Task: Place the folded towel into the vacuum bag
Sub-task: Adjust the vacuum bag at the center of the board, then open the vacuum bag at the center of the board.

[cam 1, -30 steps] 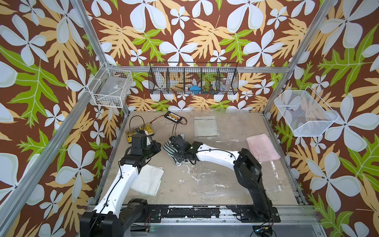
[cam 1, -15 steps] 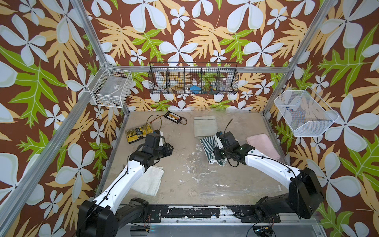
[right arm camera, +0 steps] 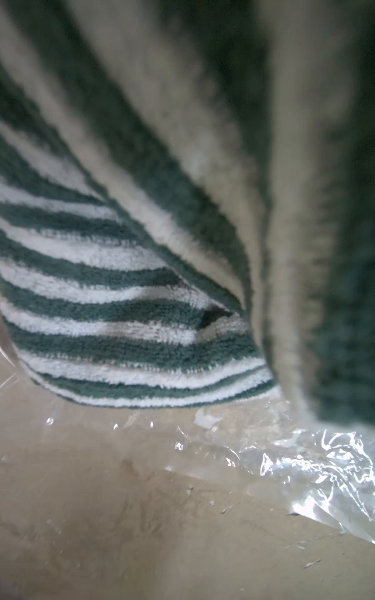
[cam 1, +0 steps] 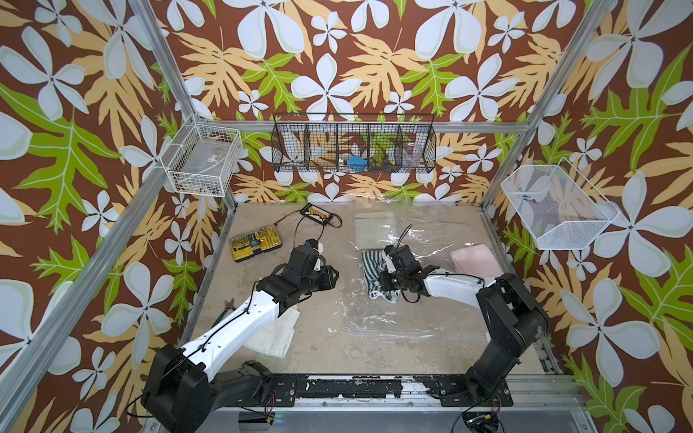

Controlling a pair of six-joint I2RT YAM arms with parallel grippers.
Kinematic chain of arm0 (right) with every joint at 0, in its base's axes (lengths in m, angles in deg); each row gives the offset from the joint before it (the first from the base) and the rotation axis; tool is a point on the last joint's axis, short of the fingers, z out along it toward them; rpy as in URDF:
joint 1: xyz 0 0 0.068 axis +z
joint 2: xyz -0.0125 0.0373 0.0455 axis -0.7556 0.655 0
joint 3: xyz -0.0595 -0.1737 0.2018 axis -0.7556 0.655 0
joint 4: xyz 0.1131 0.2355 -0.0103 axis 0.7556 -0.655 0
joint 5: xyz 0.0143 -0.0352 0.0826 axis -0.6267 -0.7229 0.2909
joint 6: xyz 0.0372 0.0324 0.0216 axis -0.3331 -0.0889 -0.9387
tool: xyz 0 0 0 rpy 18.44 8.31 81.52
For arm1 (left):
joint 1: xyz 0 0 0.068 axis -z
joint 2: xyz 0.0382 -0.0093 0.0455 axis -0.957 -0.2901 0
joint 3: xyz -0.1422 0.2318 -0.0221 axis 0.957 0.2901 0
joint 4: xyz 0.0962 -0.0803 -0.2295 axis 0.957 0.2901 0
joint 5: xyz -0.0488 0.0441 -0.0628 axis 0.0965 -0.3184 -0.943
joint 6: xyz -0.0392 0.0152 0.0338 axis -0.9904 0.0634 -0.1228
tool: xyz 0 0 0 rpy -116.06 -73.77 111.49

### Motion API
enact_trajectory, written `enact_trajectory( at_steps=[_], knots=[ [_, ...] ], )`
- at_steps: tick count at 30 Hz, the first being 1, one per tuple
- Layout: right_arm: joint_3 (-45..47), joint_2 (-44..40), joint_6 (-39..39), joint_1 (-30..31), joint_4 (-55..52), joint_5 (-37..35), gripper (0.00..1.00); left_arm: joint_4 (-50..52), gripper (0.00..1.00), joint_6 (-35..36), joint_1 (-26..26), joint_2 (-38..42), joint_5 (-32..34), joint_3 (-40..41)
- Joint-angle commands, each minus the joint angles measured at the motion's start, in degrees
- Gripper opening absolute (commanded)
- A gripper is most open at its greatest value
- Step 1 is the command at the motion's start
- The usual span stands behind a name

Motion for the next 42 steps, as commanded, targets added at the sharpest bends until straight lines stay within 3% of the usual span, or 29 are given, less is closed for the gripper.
enact_trajectory(
  at_steps=[1, 6, 13, 19, 23, 29, 32, 37, 42],
  knots=[
    [-2.73, 5.34, 2.09, 0.95, -8.7, 1.58, 0.06, -0.16, 0.42, 2.91, 0.17, 0.88, 0.66, -0.8],
    [-8.94, 7.83, 6.04, 0.99, -12.23, -1.32, 0.06, -0.18, 0.42, 7.53, 1.59, 0.49, -1.51, -2.56],
    [-14.02, -3.2, 4.13, -0.86, -16.7, 8.45, 0.08, 2.85, 0.43, 15.26, 11.71, -1.55, 0.8, -4.94],
    [-2.62, -18.15, 2.17, -11.13, -20.41, 10.4, 0.08, 5.73, 0.53, 23.17, 26.73, -3.9, 9.3, -3.04],
    [4.57, -25.35, 3.13, -16.78, -21.66, 6.87, 0.08, 4.93, 0.58, 27.3, 36.47, -13.22, 17.63, -2.28],
    [9.83, -24.77, 1.88, -18.76, -20.04, 4.64, 0.07, 3.88, 0.61, 31.89, 40.53, -23.99, 24.64, -5.69],
    [11.26, -22.63, 0.98, -18.77, -17.89, 5.17, 0.07, 2.95, 0.66, 34.06, 40.95, -26.77, 23.2, -7.72],
    [11.3, -19.42, 1.82, -18.76, -17.29, 3.12, 0.07, 1.23, 0.82, 37.79, 43.51, -31.43, 20.84, -11.2],
    [11.64, -17.97, 2.62, -18.76, -16.77, 2.52, 0.07, -2.44, 0.84, 39.58, 44.29, -34.4, 22.63, -13.5]
  ],
)
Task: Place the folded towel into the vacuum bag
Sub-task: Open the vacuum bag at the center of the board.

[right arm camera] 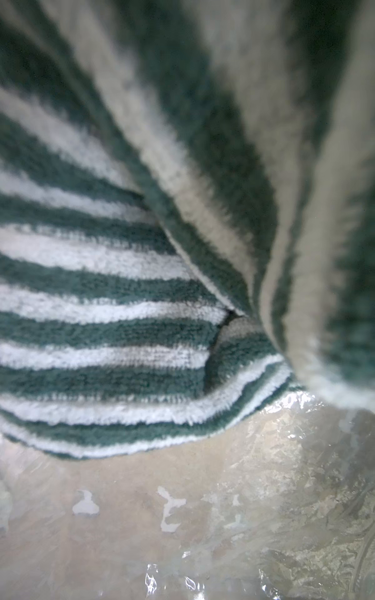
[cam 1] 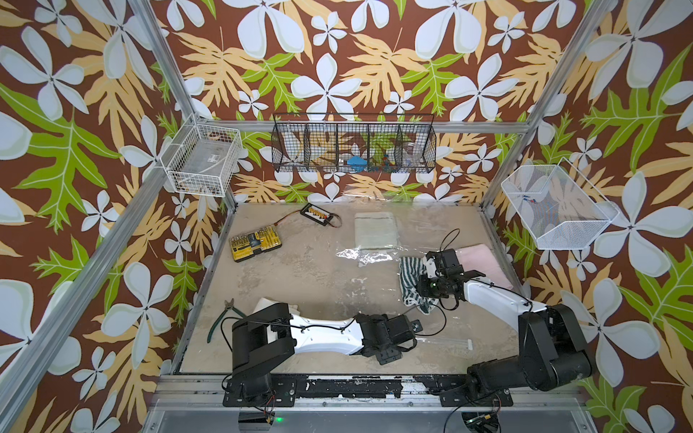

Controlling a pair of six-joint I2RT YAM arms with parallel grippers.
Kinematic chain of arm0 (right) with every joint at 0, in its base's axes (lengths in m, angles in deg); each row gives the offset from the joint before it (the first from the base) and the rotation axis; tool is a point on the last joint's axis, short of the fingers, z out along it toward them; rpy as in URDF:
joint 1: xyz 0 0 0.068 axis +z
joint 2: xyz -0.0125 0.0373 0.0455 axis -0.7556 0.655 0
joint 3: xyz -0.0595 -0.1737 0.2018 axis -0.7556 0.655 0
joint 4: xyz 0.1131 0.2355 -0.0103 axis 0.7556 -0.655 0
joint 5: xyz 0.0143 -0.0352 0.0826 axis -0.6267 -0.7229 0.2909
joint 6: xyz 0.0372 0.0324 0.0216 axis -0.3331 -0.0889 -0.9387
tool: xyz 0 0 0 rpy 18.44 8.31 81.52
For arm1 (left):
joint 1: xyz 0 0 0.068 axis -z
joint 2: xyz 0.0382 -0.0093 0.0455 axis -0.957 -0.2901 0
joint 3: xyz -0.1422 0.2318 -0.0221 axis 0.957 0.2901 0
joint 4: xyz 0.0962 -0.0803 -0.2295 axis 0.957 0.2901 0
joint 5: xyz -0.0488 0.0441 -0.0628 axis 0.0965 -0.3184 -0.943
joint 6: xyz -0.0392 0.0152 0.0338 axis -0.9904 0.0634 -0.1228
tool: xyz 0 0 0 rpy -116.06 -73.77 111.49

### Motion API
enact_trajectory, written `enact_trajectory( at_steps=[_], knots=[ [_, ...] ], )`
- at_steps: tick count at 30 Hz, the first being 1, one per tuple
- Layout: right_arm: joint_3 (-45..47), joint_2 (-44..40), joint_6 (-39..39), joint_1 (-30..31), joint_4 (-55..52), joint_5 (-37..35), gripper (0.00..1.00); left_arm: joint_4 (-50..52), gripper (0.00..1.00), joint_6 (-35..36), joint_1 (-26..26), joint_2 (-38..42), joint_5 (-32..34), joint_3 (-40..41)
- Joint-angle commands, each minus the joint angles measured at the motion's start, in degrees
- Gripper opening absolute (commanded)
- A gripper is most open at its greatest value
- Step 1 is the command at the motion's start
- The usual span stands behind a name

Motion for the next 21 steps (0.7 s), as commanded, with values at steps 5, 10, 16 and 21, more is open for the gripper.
enact_trajectory(
  at_steps=[5, 10, 16, 21],
  knots=[
    [1.09, 2.08, 0.36, 0.0, -1.05, -1.94, 0.07, -7.17, 0.85, 3.8, 0.6, -2.11, 3.68, -2.41],
    [1.44, 2.76, 0.53, -0.03, -0.66, -1.86, 0.07, -8.39, 0.86, 5.23, 0.68, -5.79, 4.4, -5.87],
    [1.55, 3.22, 0.53, -0.01, -0.48, -1.59, 0.07, -9.93, 0.86, 6.61, 0.69, -8.91, 5.18, -7.99],
    [1.67, 3.31, 0.62, 0.02, -0.56, -1.68, 0.07, -11.08, 0.84, 8.11, 0.69, -10.86, 9.01, -9.26]
  ],
)
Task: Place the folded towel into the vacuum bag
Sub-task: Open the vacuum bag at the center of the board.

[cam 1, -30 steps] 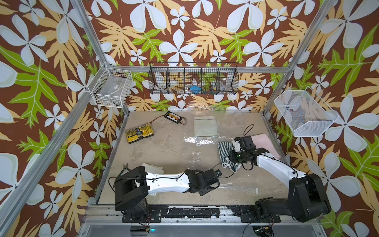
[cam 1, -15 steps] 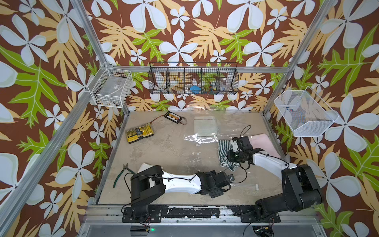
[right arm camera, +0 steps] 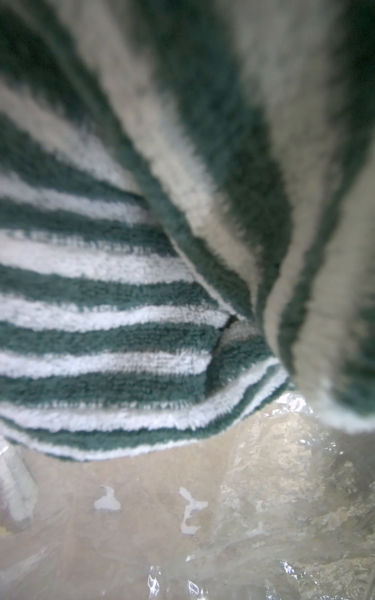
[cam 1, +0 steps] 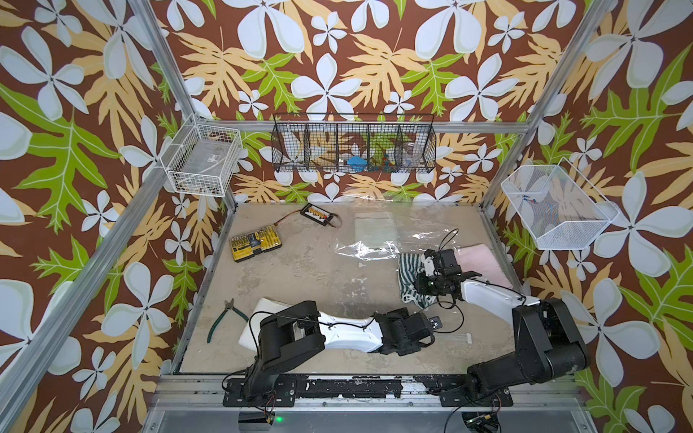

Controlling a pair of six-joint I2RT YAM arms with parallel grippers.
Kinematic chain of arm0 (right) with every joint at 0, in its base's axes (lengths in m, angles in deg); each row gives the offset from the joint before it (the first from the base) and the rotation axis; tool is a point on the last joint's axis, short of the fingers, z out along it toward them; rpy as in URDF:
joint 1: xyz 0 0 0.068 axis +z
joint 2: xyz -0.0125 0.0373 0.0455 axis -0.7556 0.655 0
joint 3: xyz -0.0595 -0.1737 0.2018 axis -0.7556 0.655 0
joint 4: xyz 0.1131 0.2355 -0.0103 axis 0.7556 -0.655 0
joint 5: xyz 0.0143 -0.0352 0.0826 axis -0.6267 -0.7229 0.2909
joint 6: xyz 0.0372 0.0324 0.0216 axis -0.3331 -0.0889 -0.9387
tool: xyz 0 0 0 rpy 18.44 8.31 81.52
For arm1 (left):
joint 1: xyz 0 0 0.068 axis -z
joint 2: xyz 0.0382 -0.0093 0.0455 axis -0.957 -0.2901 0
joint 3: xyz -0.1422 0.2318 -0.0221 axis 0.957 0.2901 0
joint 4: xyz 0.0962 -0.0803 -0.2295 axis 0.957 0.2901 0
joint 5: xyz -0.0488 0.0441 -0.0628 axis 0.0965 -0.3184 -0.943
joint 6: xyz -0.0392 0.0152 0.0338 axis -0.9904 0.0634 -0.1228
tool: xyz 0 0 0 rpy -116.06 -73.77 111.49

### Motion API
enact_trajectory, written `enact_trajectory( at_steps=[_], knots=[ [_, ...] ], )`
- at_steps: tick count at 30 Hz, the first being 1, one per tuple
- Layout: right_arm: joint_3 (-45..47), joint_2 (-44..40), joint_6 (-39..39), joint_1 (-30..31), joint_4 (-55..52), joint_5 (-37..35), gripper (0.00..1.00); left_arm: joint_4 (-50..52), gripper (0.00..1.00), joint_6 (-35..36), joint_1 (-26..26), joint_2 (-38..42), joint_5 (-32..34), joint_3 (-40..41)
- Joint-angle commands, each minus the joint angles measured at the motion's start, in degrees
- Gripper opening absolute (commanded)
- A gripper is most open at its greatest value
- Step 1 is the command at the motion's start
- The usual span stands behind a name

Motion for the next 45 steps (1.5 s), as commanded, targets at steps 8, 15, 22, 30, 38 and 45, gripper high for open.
enact_trajectory(
  at_steps=[8, 15, 22, 30, 38, 45],
  knots=[
    [0.93, 0.88, -0.03, 0.02, -6.09, -1.91, 0.06, -5.0, 0.8, 3.66, -0.07, -0.98, 8.92, -0.5],
    [0.9, 1.03, -0.02, 0.02, -6.05, -1.93, 0.06, -5.61, 0.83, 3.53, -0.16, 1.33, 4.08, 1.76],
    [0.82, 1.38, -0.04, 0.01, -5.96, -2.01, 0.06, -4.4, 0.86, 2.06, -0.07, 0.0, -3.15, -1.04],
    [0.71, 1.92, 0.09, -0.03, -5.96, -2.1, 0.06, -3.98, 0.86, 3.07, 0.1, -3.21, -0.59, -2.64],
    [0.89, 2.01, 0.06, 0.02, -6.05, -2.28, 0.06, -4.69, 0.84, 3.1, -0.84, -3.3, 2.77, -3.33],
    [0.84, 2.18, 0.09, 0.02, -6.14, -2.62, 0.06, -4.65, 0.79, 3.65, -2.25, -3.17, 4.42, -3.16]
  ],
)
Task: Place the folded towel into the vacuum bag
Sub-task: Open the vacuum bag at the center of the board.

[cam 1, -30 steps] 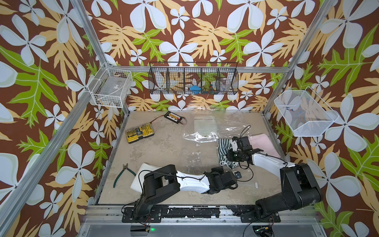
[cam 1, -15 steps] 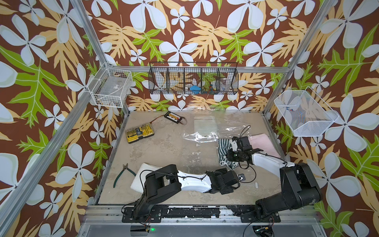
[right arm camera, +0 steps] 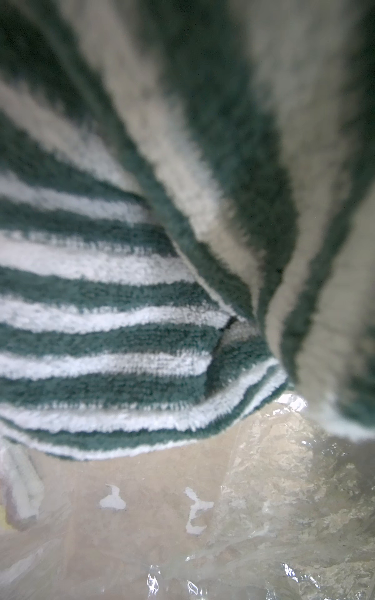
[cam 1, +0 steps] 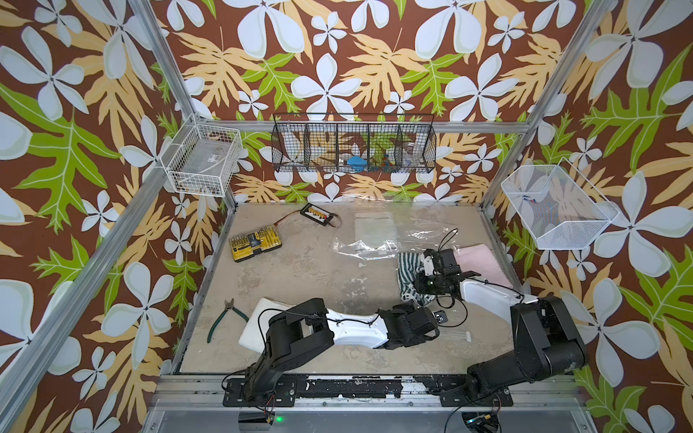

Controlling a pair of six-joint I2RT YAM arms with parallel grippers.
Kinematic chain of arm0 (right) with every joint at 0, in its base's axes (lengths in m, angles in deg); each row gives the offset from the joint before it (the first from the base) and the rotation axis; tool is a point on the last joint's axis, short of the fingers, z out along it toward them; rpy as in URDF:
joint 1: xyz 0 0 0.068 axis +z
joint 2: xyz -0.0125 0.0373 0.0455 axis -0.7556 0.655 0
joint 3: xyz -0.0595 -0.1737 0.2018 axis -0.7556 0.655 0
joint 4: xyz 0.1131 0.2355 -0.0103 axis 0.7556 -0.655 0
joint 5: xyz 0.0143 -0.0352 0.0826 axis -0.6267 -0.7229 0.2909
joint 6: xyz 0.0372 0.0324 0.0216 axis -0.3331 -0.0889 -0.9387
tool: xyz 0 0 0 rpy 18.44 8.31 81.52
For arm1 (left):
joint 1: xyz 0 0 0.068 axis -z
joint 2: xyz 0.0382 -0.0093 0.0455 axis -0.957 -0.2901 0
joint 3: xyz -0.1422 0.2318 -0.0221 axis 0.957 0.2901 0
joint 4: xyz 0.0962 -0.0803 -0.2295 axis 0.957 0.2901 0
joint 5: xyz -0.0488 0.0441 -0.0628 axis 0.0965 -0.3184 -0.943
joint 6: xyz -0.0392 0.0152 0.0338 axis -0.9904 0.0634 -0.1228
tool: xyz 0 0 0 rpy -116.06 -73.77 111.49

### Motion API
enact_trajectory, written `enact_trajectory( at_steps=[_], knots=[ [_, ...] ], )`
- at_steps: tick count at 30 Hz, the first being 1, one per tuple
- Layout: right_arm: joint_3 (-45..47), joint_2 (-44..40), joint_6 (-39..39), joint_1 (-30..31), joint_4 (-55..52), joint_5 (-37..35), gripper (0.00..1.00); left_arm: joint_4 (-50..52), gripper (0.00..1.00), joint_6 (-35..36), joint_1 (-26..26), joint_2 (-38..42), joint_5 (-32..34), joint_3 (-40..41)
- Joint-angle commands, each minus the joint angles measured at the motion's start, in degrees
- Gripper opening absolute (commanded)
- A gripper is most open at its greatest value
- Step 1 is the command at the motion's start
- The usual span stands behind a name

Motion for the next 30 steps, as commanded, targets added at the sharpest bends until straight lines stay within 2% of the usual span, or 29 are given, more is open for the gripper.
enact_trajectory(
  at_steps=[1, 16, 22, 25, 30],
  knots=[
    [0.71, 0.96, -0.17, -0.01, -7.66, -2.54, 0.06, -0.7, 0.79, 0.81, -0.67, 0.42, 2.53, 0.49],
    [0.54, 0.87, -0.17, -0.54, -8.23, -3.97, 0.06, -1.68, 0.73, 1.67, -4.17, 8.4, 9.98, 13.8],
    [0.27, 0.9, -0.08, -0.62, -8.46, -4.47, 0.05, -1.59, 0.67, 0.68, -6.89, 14.32, 10.0, 19.91],
    [-0.16, 0.8, 0.01, -0.62, -8.81, -4.33, 0.05, -1.59, 0.57, 0.91, -7.12, 14.57, 9.44, 20.69],
    [-3.35, -2.77, 0.18, -0.59, -12.2, -2.18, 0.05, -0.54, 0.24, 0.13, -7.11, 14.84, 5.89, 18.4]
  ],
)
